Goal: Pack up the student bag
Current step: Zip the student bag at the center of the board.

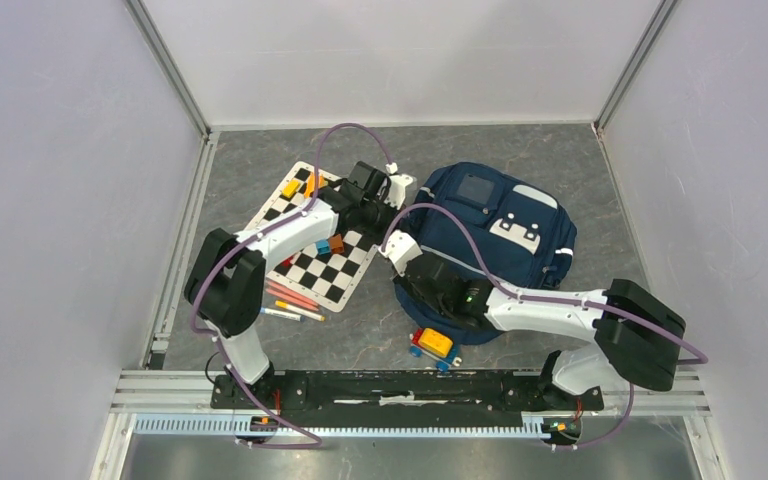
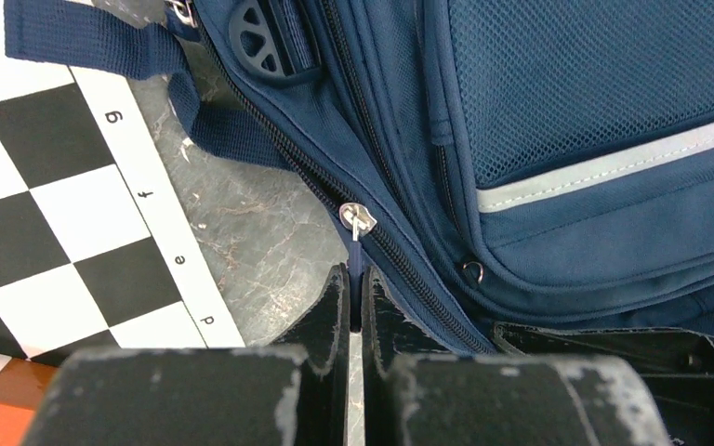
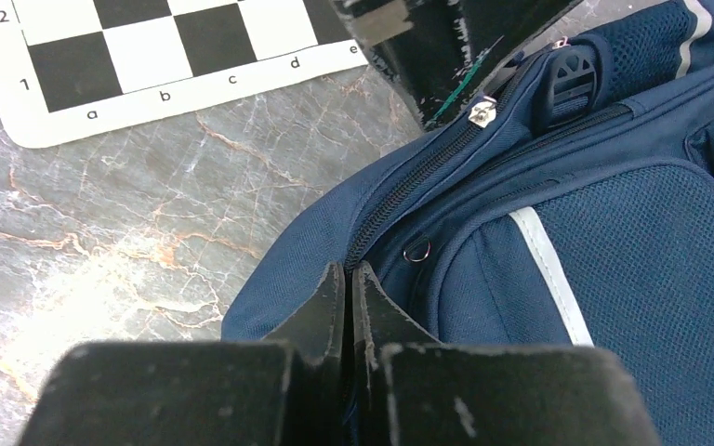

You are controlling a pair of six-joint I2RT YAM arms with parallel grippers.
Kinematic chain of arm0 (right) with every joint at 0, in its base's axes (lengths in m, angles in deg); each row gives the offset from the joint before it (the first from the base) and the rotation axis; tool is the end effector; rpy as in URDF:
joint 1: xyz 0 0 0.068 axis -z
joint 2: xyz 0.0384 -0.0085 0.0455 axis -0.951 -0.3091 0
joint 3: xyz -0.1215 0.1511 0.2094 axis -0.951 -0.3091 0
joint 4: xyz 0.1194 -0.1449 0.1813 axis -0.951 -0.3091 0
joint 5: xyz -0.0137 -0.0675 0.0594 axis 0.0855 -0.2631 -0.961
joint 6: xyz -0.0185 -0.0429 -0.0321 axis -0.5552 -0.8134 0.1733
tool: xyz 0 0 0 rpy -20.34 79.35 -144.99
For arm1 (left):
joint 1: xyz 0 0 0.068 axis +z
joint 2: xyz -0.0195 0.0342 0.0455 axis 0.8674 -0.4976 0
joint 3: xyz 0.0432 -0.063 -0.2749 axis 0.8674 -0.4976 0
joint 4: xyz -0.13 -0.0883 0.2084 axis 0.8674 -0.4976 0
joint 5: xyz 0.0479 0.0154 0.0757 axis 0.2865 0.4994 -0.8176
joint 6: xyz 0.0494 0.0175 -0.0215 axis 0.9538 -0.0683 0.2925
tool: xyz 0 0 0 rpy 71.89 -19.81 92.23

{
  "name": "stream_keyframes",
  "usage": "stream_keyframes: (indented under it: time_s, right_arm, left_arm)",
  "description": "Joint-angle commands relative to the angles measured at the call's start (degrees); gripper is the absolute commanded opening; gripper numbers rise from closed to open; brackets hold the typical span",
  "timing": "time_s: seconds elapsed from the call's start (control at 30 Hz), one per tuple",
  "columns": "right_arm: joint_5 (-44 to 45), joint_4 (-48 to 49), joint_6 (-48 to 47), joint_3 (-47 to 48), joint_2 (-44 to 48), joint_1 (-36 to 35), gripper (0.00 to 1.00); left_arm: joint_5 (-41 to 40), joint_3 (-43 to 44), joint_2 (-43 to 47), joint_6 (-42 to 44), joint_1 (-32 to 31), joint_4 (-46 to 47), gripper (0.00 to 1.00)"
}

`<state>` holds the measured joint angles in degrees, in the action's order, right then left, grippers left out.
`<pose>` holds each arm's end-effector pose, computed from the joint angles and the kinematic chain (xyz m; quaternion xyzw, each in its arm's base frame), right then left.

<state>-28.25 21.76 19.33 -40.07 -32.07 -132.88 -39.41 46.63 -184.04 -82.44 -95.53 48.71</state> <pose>0.1571 0.2501 0.2141 -0.3384 0.8032 0.0925 0.4815 0.3049 -0.2331 0.2381 0.3136 0.8828 -0.2573 0.2367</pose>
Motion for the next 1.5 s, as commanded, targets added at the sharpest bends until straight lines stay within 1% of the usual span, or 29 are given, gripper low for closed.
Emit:
stream_keyframes:
  time_s: [0.0,0.13,0.43,0.53,0.57,0.67,0.83,0.97,1.03,1.07,1.1,1.2,1.23,1.27,1.3,1.37,1.47]
  right_arm:
    - [3.17,0.43,0.05,-0.78,1.71,0.56,0.0]
    - [2.67,-1.28,-0.13,-2.74,6.21,0.54,0.0]
    - [0.42,-5.38,-0.13,-6.77,17.8,0.54,0.0]
    - [-0.42,-5.42,0.13,-7.41,20.06,0.56,0.0]
    - [-0.75,-6.75,0.14,-7.69,20.59,0.55,0.0]
    - [-0.76,-6.73,-0.12,-8.1,21.45,0.52,0.0]
    - [2.14,-5.98,-0.66,-7.65,21.1,0.56,0.0]
    - [5.57,-2.67,-2.48,-4.24,18.74,0.59,0.0]
    - [6.18,-0.1,-5.26,-2.07,16.78,0.55,0.0]
    - [6.22,1.3,-6.07,-1.19,15.41,0.67,0.0]
    - [6.17,2.91,-6.8,-0.09,14.05,0.8,0.0]
    - [7.4,6.84,-8.53,3.75,8.54,1.11,0.0]
    - [8.29,7.97,-8.56,4.81,6.45,1.27,0.0]
    - [8.77,9.55,-8.29,5.99,4.99,1.5,0.0]
    - [9.43,10.87,-7.78,7.15,3.19,1.83,0.0]
    - [10.1,13.49,-6.77,9.43,0.12,2.4,0.0]
    - [9.91,16.32,-6.35,13.41,-4.76,3.08,0.0]
  left_arm:
    - [0.14,4.09,-1.31,-2.15,0.42,2.44,0.02]
    - [-2.59,7.05,-3.13,-2.78,1.56,2.4,0.02]
    - [-10.86,17.52,-12.15,-3.54,2.57,1.54,0.02]
    - [-13.12,21.17,-15.49,-4.08,2.59,0.38,0.02]
    - [-13.96,22.38,-16.51,-4.47,2.59,-0.04,0.02]
    - [-14.77,24.07,-18.28,-5.52,2.59,0.01,0.02]
    - [-14.0,24.4,-17.22,-6.83,2.59,0.64,0.02]
    - [-14.82,24.09,-13.51,-6.5,2.59,0.64,0.02]
    - [-15.92,24.09,-10.88,-5.78,2.59,0.64,0.02]
    - [-16.28,24.18,-9.85,-5.43,2.67,0.64,0.05]
    - [-16.74,24.13,-8.71,-4.83,2.68,0.55,0.12]
    - [-19.03,24.39,-5.99,-3.62,2.92,-0.71,0.53]
    - [-19.84,24.41,-5.27,-3.35,3.13,-1.64,0.66]
    - [-22.05,24.36,-4.34,-3.15,3.43,-2.49,0.75]
    - [-23.28,24.23,-3.35,-3.15,3.99,-3.69,0.81]
    - [-25.87,23.06,-0.98,-3.45,5.14,-5.5,0.89]
    - [-28.36,18.55,4.81,-4.98,7.24,-5.47,0.99]
